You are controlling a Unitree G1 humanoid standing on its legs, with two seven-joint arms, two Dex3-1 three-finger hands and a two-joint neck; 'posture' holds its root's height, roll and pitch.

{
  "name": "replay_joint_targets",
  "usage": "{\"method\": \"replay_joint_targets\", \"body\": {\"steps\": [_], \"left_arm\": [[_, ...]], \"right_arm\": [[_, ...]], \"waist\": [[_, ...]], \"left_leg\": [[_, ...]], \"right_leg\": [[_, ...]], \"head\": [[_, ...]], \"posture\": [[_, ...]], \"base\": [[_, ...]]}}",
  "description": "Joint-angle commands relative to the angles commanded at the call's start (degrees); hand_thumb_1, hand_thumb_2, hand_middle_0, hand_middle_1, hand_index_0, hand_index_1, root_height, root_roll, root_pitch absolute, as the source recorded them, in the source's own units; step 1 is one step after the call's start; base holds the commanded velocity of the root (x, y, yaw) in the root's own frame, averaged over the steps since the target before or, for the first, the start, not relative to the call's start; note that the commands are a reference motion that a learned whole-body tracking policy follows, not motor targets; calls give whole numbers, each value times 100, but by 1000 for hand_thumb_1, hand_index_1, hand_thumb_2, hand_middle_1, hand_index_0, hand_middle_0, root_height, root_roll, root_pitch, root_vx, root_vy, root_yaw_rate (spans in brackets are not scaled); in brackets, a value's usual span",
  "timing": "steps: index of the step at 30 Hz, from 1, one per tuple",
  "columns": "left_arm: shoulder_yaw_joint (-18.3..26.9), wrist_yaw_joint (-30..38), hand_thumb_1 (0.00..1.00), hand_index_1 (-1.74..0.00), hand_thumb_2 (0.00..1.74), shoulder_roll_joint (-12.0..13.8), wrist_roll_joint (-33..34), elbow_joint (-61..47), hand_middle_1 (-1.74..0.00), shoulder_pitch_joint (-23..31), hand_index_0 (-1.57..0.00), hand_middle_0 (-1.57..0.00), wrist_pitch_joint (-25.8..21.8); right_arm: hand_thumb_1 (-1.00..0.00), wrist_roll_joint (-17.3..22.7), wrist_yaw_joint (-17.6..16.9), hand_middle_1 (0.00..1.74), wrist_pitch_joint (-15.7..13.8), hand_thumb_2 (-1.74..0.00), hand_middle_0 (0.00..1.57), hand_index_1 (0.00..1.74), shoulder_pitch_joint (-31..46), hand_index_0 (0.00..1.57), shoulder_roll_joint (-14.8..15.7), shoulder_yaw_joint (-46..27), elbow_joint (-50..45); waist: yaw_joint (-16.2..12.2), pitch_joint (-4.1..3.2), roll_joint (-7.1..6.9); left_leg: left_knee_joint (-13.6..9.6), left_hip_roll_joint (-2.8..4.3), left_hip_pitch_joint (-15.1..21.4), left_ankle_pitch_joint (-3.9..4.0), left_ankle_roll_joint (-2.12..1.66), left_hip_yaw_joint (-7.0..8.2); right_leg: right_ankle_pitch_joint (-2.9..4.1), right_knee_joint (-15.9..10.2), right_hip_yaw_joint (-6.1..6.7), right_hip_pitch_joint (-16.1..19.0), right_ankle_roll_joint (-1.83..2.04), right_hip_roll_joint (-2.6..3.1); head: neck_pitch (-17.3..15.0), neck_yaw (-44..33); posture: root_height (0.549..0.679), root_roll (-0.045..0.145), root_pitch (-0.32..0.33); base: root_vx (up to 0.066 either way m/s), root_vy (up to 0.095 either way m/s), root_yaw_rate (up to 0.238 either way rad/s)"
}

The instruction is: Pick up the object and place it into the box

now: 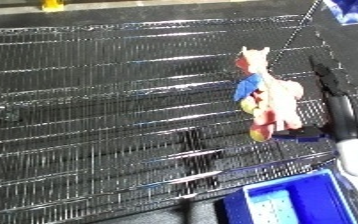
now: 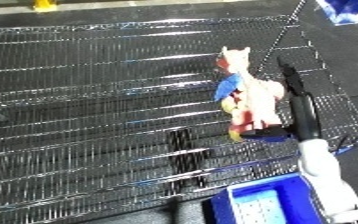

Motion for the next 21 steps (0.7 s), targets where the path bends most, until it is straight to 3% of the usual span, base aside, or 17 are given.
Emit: {"method": "replay_joint_targets", "body": {"steps": [7,14,21], "left_arm": [[-249,-71,1000,-1740,1740,116,-104,-55,-1740,35,-1570,-1570,-49],[-460,-116,1000,-1740,1740,227,-140,-67,-1740,61,-1570,-1570,-102],[-566,-80,1000,-1740,1740,246,-207,-35,-1740,30,-1570,-1570,-160]], "right_arm": [[0,274,231,0,171,0,0,0,-1083,0,-461,661,1426],[0,-177,317,0,419,0,0,0,-2223,0,-836,1376,2592],[0,-249,332,0,460,0,0,0,-3234,0,-944,1938,3607]], "waist": [[31,62,226],[94,154,473],[109,292,685]], "left_leg": [[-13,-43,-150,34,-16,13],[54,-108,-348,45,-31,25],[91,-158,-577,85,-41,38]], "right_leg": [[30,3,54,-222,-2,-24],[46,97,109,-507,-23,-62],[42,203,141,-787,-35,-109]], "head": [[469,468],[763,666],[1198,825]], "posture": [[629,57,-112],[628,66,-87],[626,74,-58]], "base": [[12,-5,-42],[4,13,-18],[2,13,13]]}}
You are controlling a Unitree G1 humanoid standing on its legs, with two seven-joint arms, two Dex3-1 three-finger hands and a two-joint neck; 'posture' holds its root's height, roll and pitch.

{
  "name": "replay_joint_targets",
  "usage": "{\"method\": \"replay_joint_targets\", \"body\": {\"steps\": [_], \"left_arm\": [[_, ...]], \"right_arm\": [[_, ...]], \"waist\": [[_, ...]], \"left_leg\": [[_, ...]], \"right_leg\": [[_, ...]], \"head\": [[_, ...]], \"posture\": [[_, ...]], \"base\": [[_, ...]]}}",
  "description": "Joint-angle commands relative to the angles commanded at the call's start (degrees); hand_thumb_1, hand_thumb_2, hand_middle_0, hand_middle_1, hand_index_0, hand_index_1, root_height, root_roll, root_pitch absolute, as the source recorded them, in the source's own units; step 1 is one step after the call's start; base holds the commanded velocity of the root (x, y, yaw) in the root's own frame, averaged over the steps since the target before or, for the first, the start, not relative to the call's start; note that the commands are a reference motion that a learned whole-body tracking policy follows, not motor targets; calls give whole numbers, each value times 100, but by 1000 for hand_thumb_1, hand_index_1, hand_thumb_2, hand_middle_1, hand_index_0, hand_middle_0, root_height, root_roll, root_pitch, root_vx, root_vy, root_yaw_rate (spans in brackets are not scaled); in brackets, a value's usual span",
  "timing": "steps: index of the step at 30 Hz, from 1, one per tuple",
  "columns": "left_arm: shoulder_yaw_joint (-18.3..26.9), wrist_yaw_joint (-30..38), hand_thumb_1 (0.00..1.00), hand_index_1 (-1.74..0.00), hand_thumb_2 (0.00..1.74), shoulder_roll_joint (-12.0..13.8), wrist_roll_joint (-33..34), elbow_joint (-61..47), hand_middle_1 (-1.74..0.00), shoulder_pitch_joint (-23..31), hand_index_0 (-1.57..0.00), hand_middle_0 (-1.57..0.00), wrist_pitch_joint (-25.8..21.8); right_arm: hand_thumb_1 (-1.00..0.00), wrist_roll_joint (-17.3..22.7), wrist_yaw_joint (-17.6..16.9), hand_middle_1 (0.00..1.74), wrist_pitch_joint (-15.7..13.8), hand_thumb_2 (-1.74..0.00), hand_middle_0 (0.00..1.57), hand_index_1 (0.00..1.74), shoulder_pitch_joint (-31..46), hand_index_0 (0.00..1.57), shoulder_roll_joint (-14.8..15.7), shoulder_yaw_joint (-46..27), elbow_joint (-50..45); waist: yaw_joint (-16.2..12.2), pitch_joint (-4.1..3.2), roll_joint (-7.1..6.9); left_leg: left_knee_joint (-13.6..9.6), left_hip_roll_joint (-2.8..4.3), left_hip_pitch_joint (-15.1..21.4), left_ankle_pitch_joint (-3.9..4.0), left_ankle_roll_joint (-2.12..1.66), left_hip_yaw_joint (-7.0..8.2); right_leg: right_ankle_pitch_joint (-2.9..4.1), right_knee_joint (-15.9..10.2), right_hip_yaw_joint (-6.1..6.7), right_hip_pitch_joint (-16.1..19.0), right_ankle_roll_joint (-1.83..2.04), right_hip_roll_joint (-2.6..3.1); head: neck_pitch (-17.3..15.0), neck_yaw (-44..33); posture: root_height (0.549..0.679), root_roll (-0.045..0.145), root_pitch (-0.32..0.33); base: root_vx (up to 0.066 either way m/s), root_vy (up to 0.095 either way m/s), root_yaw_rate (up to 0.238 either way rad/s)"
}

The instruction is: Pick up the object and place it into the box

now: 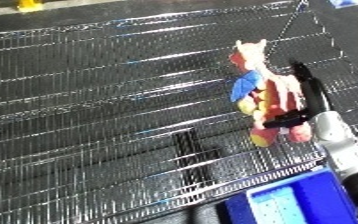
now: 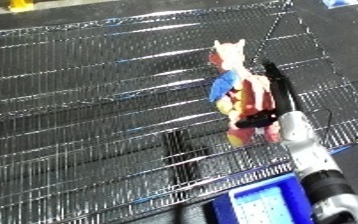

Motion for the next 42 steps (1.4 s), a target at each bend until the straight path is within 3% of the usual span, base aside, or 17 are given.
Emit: {"method": "replay_joint_targets", "body": {"steps": [8,14,20,27,40,42], "left_arm": [[11,27,1000,-1740,1740,-78,-58,20,-1740,90,-1570,-1570,1],[69,35,1000,-1740,1740,-109,-109,34,-1740,138,-1570,-1570,-29],[88,50,1000,-1740,1740,-96,-129,-10,-1740,152,-1570,-1570,-81],[139,60,1000,-1740,1740,-108,-164,-11,-1740,193,-1570,-1570,-100],[193,65,1000,-1740,1740,-98,-160,45,-1740,182,-1570,-1570,-114],[195,60,1000,-1740,1740,-102,-156,51,-1740,182,-1570,-1570,-106]], "right_arm": [[0,73,56,0,-69,0,0,0,-473,0,-2,298,715],[0,-42,128,0,31,0,0,0,-108,0,68,214,915],[0,-250,228,0,137,0,0,0,140,0,157,183,1118],[-350,-248,332,609,183,-609,549,609,218,549,271,192,1235],[-1000,-203,265,1740,124,-1740,1570,1740,338,1570,316,152,1038],[-1000,-216,273,1740,119,-1740,1570,1740,365,1570,329,146,1027]], "waist": [[-2,14,117],[-6,14,104],[0,14,69],[15,14,30],[19,14,-12],[21,14,-16]], "left_leg": [[-25,-18,-169,17,-5,-1],[-13,7,-194,-28,-4,-16],[24,50,-219,-53,-16,-15],[27,84,-213,-53,-29,-14],[34,86,-201,-10,-51,-34],[38,84,-200,-4,-50,-42]], "right_leg": [[-21,32,10,-197,-10,-13],[-53,27,-19,-174,-5,2],[-44,21,-28,-156,1,3],[-44,17,-45,-120,0,-3],[-26,45,-52,-92,-13,-11],[-20,53,-54,-86,-15,-12]], "head": [[127,143],[173,178],[116,238],[25,217],[15,247],[6,262]], "posture": [[626,78,-26],[626,74,-18],[626,69,-18],[625,67,-22],[623,68,-37],[623,68,-39]], "base": [[3,3,11],[10,-16,17],[-1,-8,-1],[-17,-5,9],[-19,-5,14],[-25,-5,8]]}}
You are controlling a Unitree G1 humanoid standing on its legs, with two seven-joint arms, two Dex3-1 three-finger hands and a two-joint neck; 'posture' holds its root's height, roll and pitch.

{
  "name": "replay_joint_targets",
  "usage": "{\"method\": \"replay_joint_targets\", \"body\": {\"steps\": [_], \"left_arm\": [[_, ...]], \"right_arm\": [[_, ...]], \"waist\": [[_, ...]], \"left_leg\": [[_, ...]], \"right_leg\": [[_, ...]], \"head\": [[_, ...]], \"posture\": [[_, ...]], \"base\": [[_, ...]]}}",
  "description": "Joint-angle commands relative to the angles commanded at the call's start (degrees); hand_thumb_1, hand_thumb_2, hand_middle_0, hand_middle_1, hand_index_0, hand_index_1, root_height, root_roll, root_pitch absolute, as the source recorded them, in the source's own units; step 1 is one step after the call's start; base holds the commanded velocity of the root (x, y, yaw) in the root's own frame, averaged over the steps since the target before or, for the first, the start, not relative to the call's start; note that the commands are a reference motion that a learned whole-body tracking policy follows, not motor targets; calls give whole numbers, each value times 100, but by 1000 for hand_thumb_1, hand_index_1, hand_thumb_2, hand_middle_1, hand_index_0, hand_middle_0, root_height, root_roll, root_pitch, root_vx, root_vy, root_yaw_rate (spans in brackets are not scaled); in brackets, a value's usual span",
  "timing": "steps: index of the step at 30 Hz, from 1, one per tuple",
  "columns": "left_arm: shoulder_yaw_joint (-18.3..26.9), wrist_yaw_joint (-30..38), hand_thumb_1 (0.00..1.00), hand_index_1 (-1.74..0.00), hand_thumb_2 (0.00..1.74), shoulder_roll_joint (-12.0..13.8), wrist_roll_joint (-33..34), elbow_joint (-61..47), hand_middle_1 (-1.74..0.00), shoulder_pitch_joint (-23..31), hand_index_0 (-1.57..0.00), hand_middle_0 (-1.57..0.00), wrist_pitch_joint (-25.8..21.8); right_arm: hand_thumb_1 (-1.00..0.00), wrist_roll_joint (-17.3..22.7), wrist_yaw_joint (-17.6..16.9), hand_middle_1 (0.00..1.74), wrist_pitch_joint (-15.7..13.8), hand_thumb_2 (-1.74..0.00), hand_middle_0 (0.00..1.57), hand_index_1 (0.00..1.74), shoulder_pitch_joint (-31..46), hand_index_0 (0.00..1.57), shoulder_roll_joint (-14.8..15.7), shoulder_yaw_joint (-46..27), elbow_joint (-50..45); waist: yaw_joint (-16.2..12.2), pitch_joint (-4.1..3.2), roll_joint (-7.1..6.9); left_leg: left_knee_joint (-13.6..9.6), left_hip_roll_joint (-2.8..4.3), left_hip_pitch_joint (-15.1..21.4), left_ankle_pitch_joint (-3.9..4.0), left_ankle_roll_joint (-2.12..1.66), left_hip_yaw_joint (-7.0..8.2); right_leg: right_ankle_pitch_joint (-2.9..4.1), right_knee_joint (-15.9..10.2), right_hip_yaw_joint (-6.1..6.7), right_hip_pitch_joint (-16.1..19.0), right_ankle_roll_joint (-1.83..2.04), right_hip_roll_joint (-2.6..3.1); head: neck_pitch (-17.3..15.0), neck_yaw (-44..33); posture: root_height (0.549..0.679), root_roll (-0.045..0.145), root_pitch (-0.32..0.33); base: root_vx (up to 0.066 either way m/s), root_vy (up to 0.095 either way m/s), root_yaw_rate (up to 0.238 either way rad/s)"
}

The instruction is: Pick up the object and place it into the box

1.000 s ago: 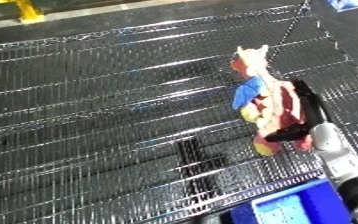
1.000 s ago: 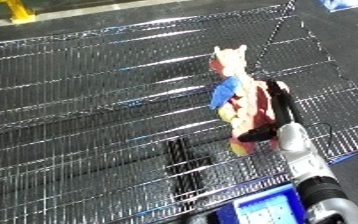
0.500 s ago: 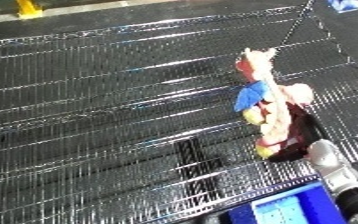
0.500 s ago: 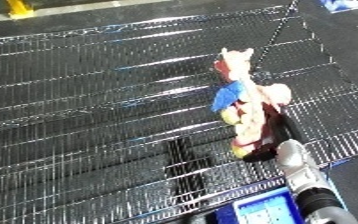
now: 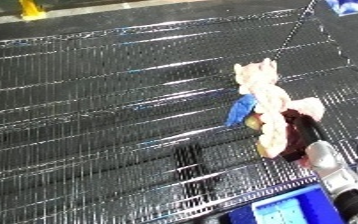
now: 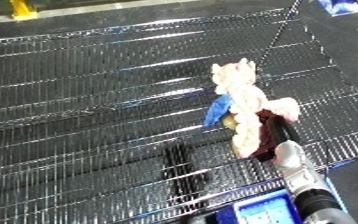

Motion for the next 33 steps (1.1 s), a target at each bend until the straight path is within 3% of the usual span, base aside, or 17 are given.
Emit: {"method": "replay_joint_targets", "body": {"steps": [12,20,27,33], "left_arm": [[17,-26,1000,-1740,1740,-17,-36,36,-1740,-60,-1570,-1570,20],[108,24,1000,-1740,1740,-62,-3,180,-1740,-197,-1570,-1570,14],[233,72,1000,-1740,1740,-135,50,307,-1740,-260,-1570,-1570,22],[302,97,1000,-1740,1740,-212,105,378,-1740,-295,-1570,-1570,55]], "right_arm": [[-1000,65,-5,1740,-25,-1740,1570,1740,71,1570,71,-32,-82],[-1000,326,-246,1740,-233,-1740,1570,1740,395,1570,41,-337,-1025],[-1000,630,-601,1740,-540,-1740,1570,1740,1175,1570,-29,-1182,-2392],[-1000,890,-929,1740,-748,-1740,1570,1740,2151,1570,191,-2205,-3504]], "waist": [[1,0,-49],[-66,0,-175],[-201,0,-303],[-311,-24,-389]], "left_leg": [[-11,11,72,17,-3,-28],[-142,51,286,21,-4,-15],[-147,116,482,-3,-5,-1],[-89,151,643,-27,7,-6]], "right_leg": [[7,-12,-19,111,-4,9],[-1,-158,-66,378,13,24],[-37,-192,-103,627,23,35],[-69,-153,-145,837,8,45]], "head": [[-52,13],[-90,-98],[-106,9],[-207,184]], "posture": [[623,67,-57],[626,62,-74],[627,57,-104],[626,54,-139]], "base": [[-17,-4,5],[-13,-6,-16],[-20,-11,0],[-15,-12,12]]}}
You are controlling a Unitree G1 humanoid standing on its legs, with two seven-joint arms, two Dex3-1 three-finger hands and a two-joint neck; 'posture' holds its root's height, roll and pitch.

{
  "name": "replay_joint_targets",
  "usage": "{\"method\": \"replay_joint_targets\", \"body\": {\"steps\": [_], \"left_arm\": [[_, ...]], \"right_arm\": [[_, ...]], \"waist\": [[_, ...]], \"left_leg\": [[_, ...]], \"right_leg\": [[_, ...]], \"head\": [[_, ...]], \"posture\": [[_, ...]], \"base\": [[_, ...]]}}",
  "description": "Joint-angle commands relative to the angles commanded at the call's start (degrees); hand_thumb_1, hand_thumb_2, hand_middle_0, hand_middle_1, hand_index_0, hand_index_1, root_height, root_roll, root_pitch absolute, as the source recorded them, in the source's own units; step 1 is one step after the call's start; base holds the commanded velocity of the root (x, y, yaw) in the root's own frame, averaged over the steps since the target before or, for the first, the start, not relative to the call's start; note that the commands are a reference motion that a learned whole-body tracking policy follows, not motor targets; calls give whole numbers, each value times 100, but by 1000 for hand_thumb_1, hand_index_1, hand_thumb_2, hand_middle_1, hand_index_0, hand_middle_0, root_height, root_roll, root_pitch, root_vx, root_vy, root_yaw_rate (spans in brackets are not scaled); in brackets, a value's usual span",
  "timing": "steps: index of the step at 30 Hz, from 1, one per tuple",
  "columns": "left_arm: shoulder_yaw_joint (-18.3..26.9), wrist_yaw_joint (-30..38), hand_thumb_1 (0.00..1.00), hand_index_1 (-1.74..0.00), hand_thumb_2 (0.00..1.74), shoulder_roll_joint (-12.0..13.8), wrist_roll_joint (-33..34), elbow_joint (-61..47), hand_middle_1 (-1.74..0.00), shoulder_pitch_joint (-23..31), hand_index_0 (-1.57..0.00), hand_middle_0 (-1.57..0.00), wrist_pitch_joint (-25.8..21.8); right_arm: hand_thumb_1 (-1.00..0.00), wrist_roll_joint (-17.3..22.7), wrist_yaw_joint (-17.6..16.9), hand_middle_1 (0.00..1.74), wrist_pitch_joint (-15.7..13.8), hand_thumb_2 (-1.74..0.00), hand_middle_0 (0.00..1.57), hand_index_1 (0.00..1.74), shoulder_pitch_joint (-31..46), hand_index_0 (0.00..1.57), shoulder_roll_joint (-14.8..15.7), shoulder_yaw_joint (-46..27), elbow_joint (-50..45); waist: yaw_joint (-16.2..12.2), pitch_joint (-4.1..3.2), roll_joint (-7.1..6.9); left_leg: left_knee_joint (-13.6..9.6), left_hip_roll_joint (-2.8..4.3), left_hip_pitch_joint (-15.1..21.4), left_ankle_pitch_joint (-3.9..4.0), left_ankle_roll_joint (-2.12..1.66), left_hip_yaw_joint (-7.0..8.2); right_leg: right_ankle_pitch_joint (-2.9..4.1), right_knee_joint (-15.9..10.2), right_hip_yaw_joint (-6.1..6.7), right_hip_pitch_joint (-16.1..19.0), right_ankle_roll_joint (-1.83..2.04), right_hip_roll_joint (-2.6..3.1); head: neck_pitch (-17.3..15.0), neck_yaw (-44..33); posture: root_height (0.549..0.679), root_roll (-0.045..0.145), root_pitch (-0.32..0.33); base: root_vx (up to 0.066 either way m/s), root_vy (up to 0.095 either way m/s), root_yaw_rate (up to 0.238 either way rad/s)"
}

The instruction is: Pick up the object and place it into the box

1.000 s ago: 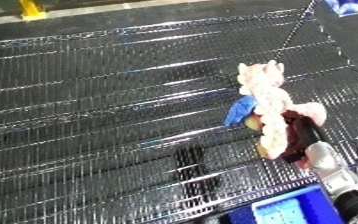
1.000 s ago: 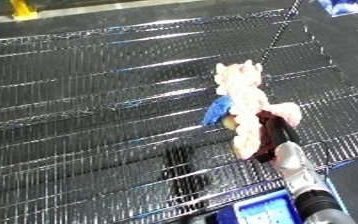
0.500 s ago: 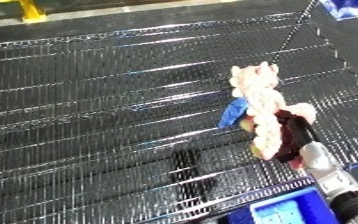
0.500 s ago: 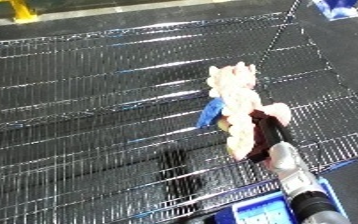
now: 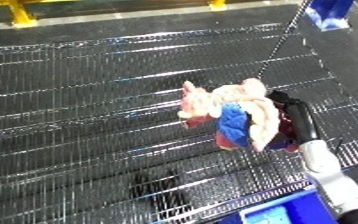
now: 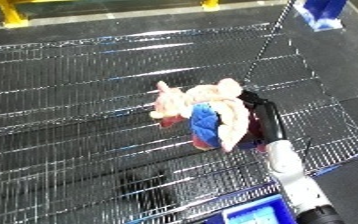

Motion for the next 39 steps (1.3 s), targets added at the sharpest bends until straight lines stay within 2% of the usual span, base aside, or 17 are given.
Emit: {"method": "replay_joint_targets", "body": {"steps": [9,15,21,24,25,27,30,31,32,35,39], "left_arm": [[62,0,1000,-1740,1740,-67,95,-8,-1740,-64,-1570,-1570,83],[140,-21,1000,-1740,1740,-122,144,13,-1740,-49,-1570,-1570,161],[222,-21,1000,-1740,1740,-219,190,51,-1740,33,-1570,-1570,242],[258,-20,1000,-1740,1740,-264,214,64,-1740,70,-1570,-1570,276],[258,-20,1000,-1740,1740,-277,223,74,-1740,79,-1570,-1570,287],[244,-20,1000,-1740,1740,-294,233,106,-1740,88,-1570,-1570,304],[191,-19,1000,-1740,1740,-296,236,156,-1740,79,-1570,-1570,327],[174,-17,1000,-1740,1740,-290,239,168,-1740,71,-1570,-1570,332],[151,-11,1000,-1740,1740,-281,251,185,-1740,57,-1570,-1570,340],[71,15,1000,-1740,1740,-256,300,260,-1740,-5,-1570,-1570,355],[-40,33,1000,-1740,1740,-213,351,358,-1740,-94,-1570,-1570,351]], "right_arm": [[-1000,-83,-290,1740,-231,-1740,1570,1740,1301,1570,543,-1167,-1315],[-1000,-286,-436,1740,-318,-1740,1570,1740,2170,1570,926,-1944,-1969],[-1000,-383,-604,1740,-413,-1740,1570,1740,2958,1570,1524,-2582,-2295],[-1000,-399,-707,1740,-458,-1740,1570,1740,3296,1570,1863,-2860,-2381],[-1000,-378,-737,1740,-485,-1740,1570,1740,3392,1570,1969,-2944,-2392],[-1000,-314,-782,1740,-556,-1740,1570,1740,3560,1570,2171,-3096,-2411],[-1000,-228,-849,1740,-657,-1740,1570,1740,3774,1570,2425,-3290,-2397],[-1000,-236,-873,1740,-667,-1740,1570,1740,3823,1570,2464,-3329,-2388],[-1000,-277,-924,1740,-669,-1740,1570,1740,3885,1570,2507,-3383,-2365],[-1000,-501,-1100,1740,-620,-1740,1570,1740,4010,1570,2574,-3489,-2308],[-1000,-527,-1224,1740,-626,-1740,1570,1740,4072,1570,2675,-3567,-2169]], "waist": [[-182,-89,-104],[-387,-184,-169],[-615,-277,-222],[-744,-305,-238],[-793,-313,-242],[-890,-328,-252],[-1041,-358,-265],[-1073,-366,-266],[-1126,-379,-267],[-1242,-412,-255],[-1365,-447,-227]], "left_leg": [[124,32,143,-57,24,5],[229,64,264,-148,55,43],[311,101,396,-235,70,105],[362,116,449,-276,76,126],[381,120,468,-290,80,138],[413,128,500,-315,87,159],[453,136,531,-343,94,190],[461,137,536,-347,95,196],[470,139,544,-353,96,205],[487,143,565,-367,100,223],[499,143,574,-369,98,247]], "right_leg": [[6,31,-2,204,-23,26],[20,-1,17,376,-39,51],[59,-93,42,545,-56,79],[79,-119,74,597,-65,96],[86,-125,90,609,-69,105],[100,-134,119,630,-76,121],[125,-153,159,654,-87,145],[131,-160,168,660,-89,151],[139,-169,181,669,-92,161],[158,-194,208,690,-102,185],[194,-219,236,693,-113,203]], "head": [[-137,444],[-265,858],[-479,1309],[-622,1462],[-811,1616],[-904,1693],[-1264,2028],[-1264,2028],[-1530,2153],[-1764,2238],[-1837,2292]], "posture": [[625,52,-179],[626,50,-203],[627,49,-223],[627,49,-232],[627,49,-234],[628,50,-238],[628,51,-243],[628,52,-244],[629,52,-245],[629,54,-248],[630,58,-252]], "base": [[-15,-6,0],[-9,1,-34],[0,6,-78],[0,7,-110],[4,13,-132],[5,16,-111],[-3,22,-99],[-9,19,-62],[-13,28,-102],[-6,21,-85],[-9,14,-64]]}}
